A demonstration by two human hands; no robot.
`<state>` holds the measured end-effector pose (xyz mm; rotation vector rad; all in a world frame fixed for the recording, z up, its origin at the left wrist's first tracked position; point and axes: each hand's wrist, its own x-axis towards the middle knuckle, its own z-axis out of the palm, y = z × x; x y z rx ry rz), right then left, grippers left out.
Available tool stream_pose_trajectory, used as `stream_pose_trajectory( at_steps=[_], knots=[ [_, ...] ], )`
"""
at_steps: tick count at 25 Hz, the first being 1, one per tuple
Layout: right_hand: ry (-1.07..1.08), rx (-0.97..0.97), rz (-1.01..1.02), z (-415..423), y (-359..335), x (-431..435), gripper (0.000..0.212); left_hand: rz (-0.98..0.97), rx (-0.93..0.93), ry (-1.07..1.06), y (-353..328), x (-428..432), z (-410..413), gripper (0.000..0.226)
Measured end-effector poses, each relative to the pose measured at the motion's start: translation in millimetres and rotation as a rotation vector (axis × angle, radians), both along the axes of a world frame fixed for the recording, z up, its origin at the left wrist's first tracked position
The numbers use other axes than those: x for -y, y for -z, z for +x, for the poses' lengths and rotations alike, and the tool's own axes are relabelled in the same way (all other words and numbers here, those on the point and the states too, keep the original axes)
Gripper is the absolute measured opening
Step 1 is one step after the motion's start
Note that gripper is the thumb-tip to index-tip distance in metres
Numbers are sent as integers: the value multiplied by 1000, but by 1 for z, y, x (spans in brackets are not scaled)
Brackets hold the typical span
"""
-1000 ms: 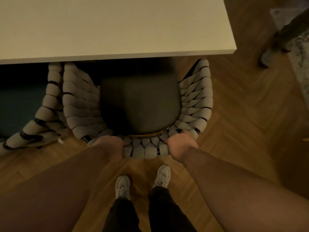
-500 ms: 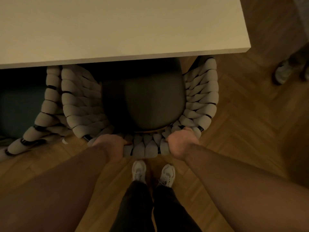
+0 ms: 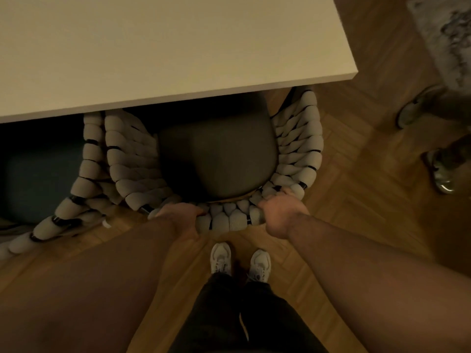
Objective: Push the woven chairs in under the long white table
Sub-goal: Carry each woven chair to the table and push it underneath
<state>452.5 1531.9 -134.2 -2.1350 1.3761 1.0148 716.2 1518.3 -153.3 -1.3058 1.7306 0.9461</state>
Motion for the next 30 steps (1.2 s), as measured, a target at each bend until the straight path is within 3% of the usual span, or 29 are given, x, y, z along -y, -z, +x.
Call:
stream_pose_trajectory(
  at_steps=[2, 5, 9, 12, 15, 25, 30],
  knots=[
    [138, 90, 41, -5, -21, -6, 58, 28, -23, -39, -18, -1, -1, 78],
    [321, 186, 68, -15, -66, 0, 41, 52, -90, -125, -58, 10, 1, 51],
    [425, 252, -75, -38, -117, 15, 19, -207, -213, -224, -118, 41, -14, 21],
    [546, 346, -207, -72, -151, 35, 13, -497, -288, -261, -160, 72, -46, 22],
    [612, 420, -314, -122, -178, 69, 14, -658, -350, -310, -192, 107, -91, 21],
    [559, 417, -561, -361, -270, 226, 17, -879, -363, -436, -266, 244, -307, 11],
    [520, 423, -616, -431, -291, 308, 24, -929, -330, -436, -280, 308, -370, 13]
  ],
)
